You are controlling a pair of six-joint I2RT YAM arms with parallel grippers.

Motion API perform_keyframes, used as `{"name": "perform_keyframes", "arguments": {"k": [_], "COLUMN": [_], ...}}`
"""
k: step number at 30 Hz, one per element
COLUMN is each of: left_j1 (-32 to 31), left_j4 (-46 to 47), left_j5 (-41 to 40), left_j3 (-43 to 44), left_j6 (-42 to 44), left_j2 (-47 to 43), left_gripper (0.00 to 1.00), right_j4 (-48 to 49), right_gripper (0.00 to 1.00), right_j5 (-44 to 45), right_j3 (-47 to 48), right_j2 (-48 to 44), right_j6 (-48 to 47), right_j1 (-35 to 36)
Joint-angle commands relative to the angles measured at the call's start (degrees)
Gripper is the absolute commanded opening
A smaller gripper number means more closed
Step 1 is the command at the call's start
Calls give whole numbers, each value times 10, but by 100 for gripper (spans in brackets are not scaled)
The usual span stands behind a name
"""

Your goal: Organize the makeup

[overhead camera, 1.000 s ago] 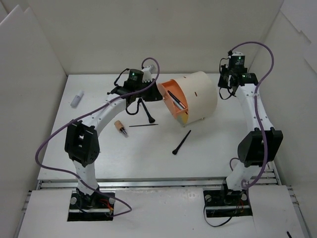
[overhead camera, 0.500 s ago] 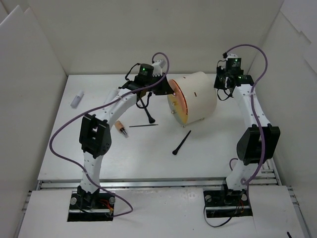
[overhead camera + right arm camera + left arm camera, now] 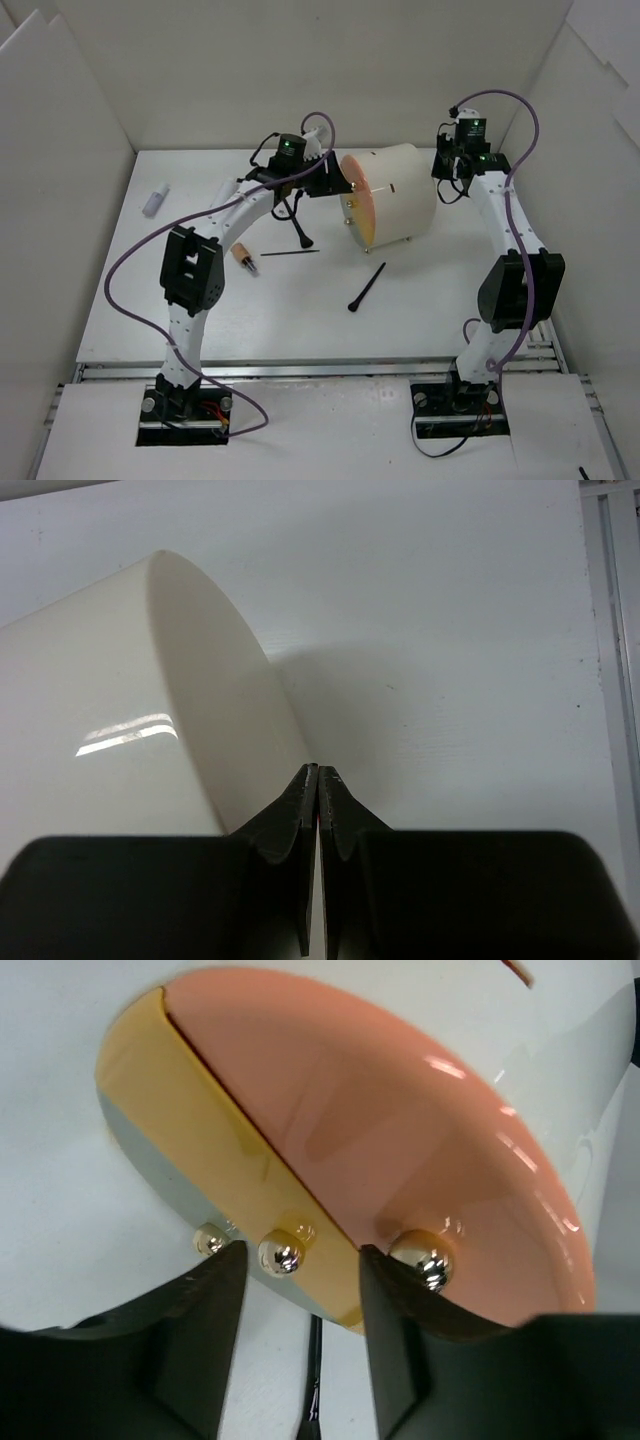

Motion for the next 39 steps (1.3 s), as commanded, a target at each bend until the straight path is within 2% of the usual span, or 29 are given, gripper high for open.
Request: {"name": "perform_keyframes", "arguments": {"k": [1,4,11,15,22,34,39], "left_j1": [19,47,52,46,35,35,35], "left_j4": [73,96,170,208,336,419,424], "left_j5": [21,26,59,79,105,94,100], "left_j3": [-23,-78,-171,-194,-243,-249,-236], "left_j6": [-34,-60,-141,-184,-315,-354,-365], "left_j2": [-111,-144,-143,-121,-76,-44,-29], "left_gripper": [48,57,59,49,49,47,39], "right_j4": [0,5,7,7,8,9,9], "right_gripper": [0,0,0,0,0,0,0], "right_j5": [-43,-49,-59,-65,-69,-73,-69], "right_j3": [-16,-22,-24,-22,-26,-33,-35], "right_j2": [-22,-27,-32,-34,-40,-47,-49], "right_j6": [6,4,5,11,11,10,11], "right_j1": [4,0,-8,-6,-8,-9,-8]}}
